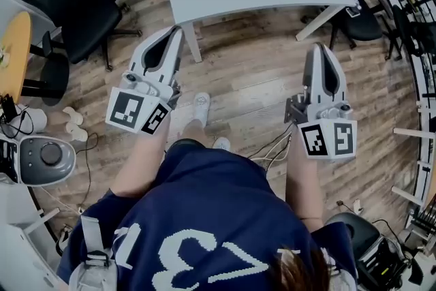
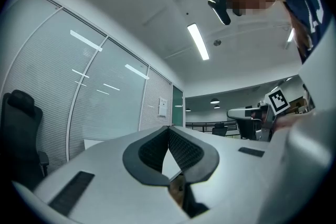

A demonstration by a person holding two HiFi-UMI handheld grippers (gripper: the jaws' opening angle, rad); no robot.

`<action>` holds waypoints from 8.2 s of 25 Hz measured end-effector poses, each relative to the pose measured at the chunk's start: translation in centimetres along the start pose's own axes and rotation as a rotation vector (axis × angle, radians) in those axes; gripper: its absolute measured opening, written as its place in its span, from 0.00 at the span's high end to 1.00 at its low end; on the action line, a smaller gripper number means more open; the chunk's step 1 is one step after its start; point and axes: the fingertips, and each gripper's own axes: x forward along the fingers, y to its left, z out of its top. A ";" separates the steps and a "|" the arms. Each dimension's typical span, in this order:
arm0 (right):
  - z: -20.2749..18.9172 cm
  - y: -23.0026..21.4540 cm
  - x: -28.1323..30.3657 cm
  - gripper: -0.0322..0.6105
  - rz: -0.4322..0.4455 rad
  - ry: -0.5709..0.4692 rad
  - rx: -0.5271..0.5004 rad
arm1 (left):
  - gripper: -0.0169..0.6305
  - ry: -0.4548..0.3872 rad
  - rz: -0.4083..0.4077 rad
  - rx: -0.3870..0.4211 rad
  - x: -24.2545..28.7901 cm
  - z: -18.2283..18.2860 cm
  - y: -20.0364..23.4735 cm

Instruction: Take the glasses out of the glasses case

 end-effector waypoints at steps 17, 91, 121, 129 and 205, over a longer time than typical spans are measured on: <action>-1.6 -2.7 17.7 0.91 -0.097 -0.039 -0.026 | 0.95 -0.024 -0.141 -0.032 15.0 -1.1 14.5; -23.4 -31.0 48.7 0.80 0.057 0.484 -0.049 | 0.95 0.154 0.005 -0.070 50.4 -15.7 23.9; -44.3 -32.0 46.1 0.68 -0.037 1.034 -0.068 | 0.95 0.264 0.025 -0.109 49.4 -20.1 23.8; -44.9 -31.1 45.6 0.68 0.030 1.116 -0.152 | 0.95 0.260 0.033 -0.107 49.1 -20.0 24.2; -41.9 -12.9 52.2 0.91 0.434 0.850 0.091 | 0.95 0.118 0.453 -0.027 34.2 -13.0 33.1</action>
